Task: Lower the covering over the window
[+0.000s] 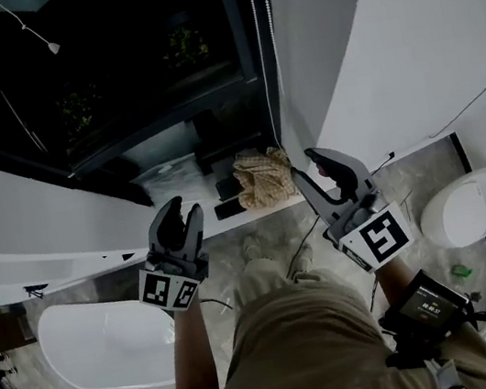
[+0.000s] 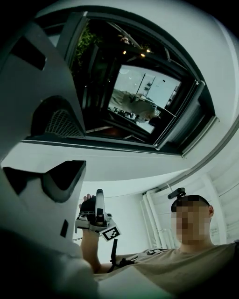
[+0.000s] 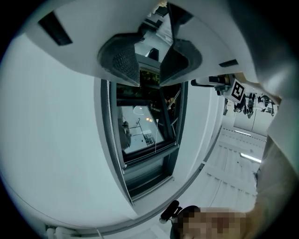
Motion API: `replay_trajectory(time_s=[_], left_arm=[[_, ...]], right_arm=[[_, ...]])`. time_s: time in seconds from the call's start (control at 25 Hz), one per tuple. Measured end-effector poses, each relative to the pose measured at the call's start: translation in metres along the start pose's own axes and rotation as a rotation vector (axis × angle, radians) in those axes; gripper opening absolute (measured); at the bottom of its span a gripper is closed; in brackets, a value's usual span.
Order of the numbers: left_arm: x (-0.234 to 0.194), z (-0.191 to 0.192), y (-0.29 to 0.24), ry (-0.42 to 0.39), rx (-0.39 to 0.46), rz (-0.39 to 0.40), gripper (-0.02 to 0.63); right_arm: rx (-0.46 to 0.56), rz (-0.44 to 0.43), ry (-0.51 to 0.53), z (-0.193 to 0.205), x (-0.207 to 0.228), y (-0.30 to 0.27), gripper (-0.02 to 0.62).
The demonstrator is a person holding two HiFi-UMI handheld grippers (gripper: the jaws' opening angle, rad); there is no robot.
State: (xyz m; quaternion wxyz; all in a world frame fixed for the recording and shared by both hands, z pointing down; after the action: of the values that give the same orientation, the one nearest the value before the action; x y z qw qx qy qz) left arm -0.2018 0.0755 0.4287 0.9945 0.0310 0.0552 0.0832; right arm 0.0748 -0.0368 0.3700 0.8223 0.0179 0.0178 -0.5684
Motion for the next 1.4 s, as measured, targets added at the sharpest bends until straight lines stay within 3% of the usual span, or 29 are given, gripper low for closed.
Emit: replay_trajectory(time_s=[0.2, 0.48, 0.72, 0.96, 1.4], left_arm=[[0.000, 0.016, 0.039, 0.024, -0.024, -0.056, 0.146], [-0.023, 0.015, 0.085, 0.032, -0.007, -0.071, 0.146], [-0.059, 0.002, 0.132, 0.034, 0.002, -0.050, 0.146], [-0.096, 0.002, 0.180, 0.051, -0.007, -0.026, 0.146], [-0.146, 0.004, 0.244, 0.088, -0.011, 0.023, 0.146]], right_arm=[[-0.031, -0.023, -0.016, 0.016, -0.020, 0.000, 0.118], [-0.055, -0.020, 0.008, 0.015, -0.068, -0.020, 0.118], [-0.081, 0.007, 0.049, 0.010, -0.121, -0.046, 0.118], [-0.124, 0.053, 0.215, 0.006, -0.184, -0.079, 0.118], [-0.176, 0.106, 0.162, 0.010, -0.270, -0.106, 0.118]])
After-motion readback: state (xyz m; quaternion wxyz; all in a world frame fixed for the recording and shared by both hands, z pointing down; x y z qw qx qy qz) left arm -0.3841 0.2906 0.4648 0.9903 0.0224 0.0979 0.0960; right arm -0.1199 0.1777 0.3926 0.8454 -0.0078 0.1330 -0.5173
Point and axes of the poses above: the fingertips, and each gripper's own axes: y backward along the fingers, x to its right, z out of its underside, the point moved 8 cm from there along y, backward along the fingers, and after that the axes turned 8 degrees about -z, right-handed, at the moved point
